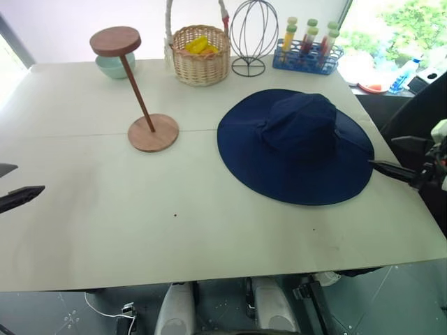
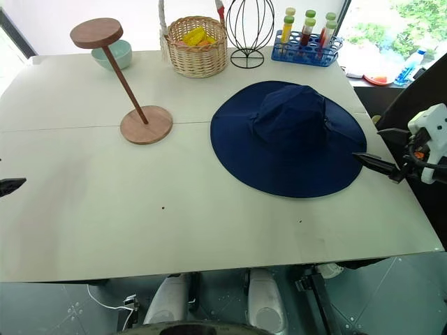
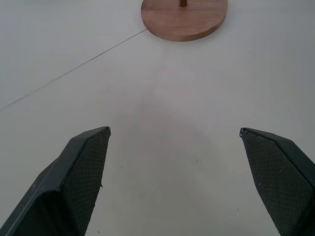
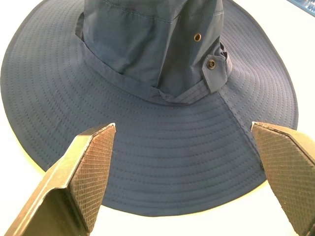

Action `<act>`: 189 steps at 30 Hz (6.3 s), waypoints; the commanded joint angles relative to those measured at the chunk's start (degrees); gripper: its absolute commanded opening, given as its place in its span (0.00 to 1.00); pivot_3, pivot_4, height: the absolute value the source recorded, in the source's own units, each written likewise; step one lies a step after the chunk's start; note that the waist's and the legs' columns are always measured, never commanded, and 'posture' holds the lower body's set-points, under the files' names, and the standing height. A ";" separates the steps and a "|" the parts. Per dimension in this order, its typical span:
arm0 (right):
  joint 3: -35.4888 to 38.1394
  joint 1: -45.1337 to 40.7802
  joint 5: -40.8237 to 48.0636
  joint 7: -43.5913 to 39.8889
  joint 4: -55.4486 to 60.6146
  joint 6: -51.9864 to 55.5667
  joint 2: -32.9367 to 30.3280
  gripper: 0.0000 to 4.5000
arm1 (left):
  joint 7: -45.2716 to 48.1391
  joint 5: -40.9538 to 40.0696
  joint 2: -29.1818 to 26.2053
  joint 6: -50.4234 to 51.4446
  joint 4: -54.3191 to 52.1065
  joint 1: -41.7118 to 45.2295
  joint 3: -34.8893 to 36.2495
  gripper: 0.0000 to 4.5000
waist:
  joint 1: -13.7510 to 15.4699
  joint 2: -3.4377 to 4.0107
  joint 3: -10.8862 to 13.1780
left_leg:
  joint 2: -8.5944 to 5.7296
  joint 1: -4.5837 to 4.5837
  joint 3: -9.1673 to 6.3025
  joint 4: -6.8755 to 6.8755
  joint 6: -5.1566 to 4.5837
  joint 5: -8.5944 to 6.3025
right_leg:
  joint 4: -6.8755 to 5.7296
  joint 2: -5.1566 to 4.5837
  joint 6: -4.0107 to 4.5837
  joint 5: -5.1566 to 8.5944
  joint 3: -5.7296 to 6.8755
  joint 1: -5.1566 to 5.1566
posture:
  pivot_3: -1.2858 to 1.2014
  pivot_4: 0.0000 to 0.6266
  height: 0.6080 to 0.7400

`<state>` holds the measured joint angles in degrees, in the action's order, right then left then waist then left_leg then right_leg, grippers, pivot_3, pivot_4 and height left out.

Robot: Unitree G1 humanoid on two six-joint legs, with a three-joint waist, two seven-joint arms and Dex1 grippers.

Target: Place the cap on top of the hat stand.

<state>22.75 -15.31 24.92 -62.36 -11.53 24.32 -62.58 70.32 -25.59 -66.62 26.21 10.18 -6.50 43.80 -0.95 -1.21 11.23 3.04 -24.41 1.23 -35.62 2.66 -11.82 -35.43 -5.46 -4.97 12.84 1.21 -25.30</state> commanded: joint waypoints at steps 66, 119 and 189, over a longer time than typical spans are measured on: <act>-37.28 9.46 -62.71 51.12 17.05 -15.16 23.91 1.00 | 16.96 -14.17 9.47 21.77 -10.78 58.12 -44.51 0.98 | -0.30 -1.39 -0.73 | 0.02 0.31 -0.14 -1.44 -0.38 -0.21 | -0.68 0.53 -0.30 0.16 -0.84 0.71 | 0.52 0.24 1.00; -26.14 -28.63 -54.38 38.23 15.71 -20.29 22.19 0.01 | 0.70 -20.11 4.39 27.60 -15.58 48.05 -23.33 1.00 | -1.41 -0.78 -0.34 | 0.26 0.12 -0.08 -1.13 -0.46 -0.25 | -0.70 0.87 -0.16 0.09 -0.99 0.32 | 0.52 0.24 1.00; -39.09 -100.59 -56.42 63.13 -66.74 -34.59 63.52 0.01 | -26.47 -35.34 4.78 37.51 -30.83 13.07 28.03 1.00 | -3.31 -0.53 -0.17 | 0.28 0.02 0.02 -0.34 -0.27 -0.16 | -0.78 0.87 -0.17 0.03 -1.07 -0.24 | 0.52 0.24 1.00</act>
<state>-17.92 -111.64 -33.02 -0.97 -79.34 -9.50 0.59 44.35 -59.92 -61.61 63.73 -19.36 6.70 68.27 -4.26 -1.73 11.06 3.33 -24.38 1.25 -35.96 2.39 -11.98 -36.20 -4.58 -5.15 12.87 0.14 -25.54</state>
